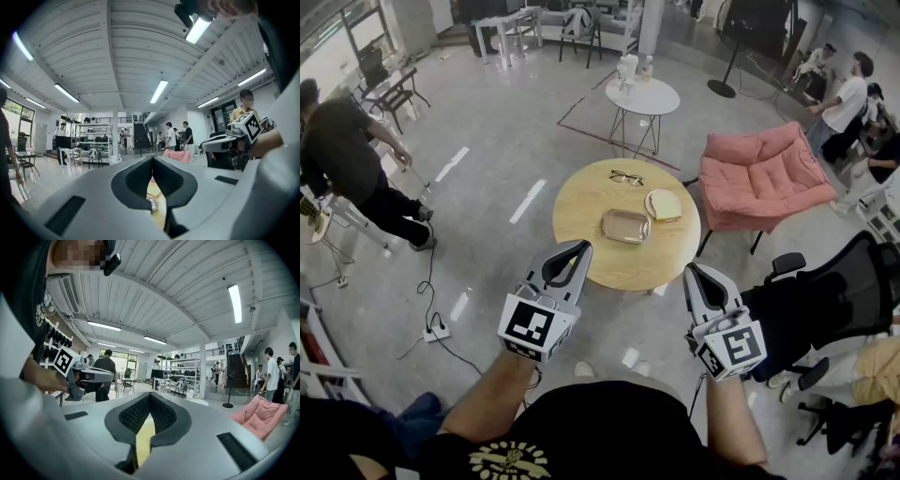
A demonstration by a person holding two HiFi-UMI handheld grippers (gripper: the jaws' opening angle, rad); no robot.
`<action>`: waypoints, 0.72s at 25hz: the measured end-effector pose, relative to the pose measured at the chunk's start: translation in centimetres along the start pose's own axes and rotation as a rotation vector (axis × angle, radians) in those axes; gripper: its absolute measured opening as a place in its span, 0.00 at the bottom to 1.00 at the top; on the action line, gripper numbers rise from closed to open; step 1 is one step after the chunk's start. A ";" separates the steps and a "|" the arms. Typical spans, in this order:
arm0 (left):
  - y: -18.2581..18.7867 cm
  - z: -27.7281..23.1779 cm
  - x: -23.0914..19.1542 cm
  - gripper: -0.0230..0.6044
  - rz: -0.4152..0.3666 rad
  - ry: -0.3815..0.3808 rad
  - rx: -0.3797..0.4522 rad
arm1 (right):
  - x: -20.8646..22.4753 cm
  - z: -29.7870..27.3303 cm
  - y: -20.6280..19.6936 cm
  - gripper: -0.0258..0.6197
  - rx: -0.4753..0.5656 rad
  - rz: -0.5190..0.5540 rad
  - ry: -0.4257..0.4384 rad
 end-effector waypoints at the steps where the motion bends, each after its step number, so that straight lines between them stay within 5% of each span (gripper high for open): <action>1: -0.3 0.3 -0.4 0.07 -0.006 0.008 0.000 | -0.3 -0.2 0.0 0.06 0.000 -0.003 0.002; 18: -3.1 1.5 -4.6 0.07 0.033 0.024 -0.028 | -0.6 -1.4 0.1 0.06 -0.002 -0.048 -0.033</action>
Point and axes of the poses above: the fingertips, and each gripper's own axes: z backward along the fingers, x to its right, y out of its top, the point moved 4 cm from there along z, backward along the fingers, and after that the axes turned 6 degrees about z, right-handed, at the moved point
